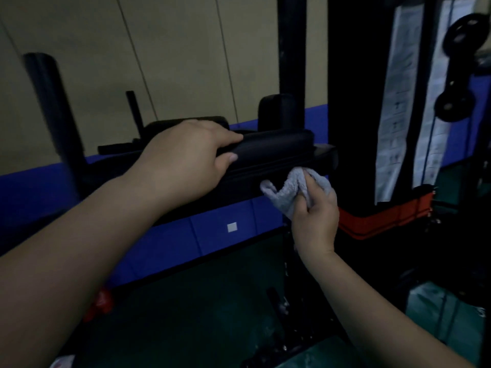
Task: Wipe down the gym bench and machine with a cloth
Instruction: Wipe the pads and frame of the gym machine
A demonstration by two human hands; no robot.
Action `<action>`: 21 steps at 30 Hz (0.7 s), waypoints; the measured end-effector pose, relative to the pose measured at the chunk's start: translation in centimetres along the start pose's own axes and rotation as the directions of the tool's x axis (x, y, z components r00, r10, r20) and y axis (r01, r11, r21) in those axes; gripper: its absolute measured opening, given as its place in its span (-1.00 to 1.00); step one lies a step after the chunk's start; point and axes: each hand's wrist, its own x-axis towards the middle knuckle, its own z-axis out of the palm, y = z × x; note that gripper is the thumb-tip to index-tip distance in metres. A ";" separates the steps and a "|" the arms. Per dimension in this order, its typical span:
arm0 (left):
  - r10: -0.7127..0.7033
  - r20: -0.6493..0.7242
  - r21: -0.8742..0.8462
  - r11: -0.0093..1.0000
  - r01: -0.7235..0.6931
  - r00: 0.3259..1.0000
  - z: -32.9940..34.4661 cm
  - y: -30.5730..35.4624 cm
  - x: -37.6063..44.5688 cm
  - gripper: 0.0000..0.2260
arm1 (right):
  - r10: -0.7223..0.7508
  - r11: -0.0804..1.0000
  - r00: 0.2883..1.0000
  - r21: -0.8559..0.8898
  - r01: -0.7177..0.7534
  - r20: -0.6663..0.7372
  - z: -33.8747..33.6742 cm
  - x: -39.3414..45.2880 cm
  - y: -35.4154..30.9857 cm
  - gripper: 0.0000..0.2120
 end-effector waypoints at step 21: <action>-0.074 0.174 0.014 0.997 0.073 0.982 4.6 7.0 11.0 -0.45 | -0.061 0.996 0.993 0.069 0.054 0.100 -4.2 13.5 4.8 -0.88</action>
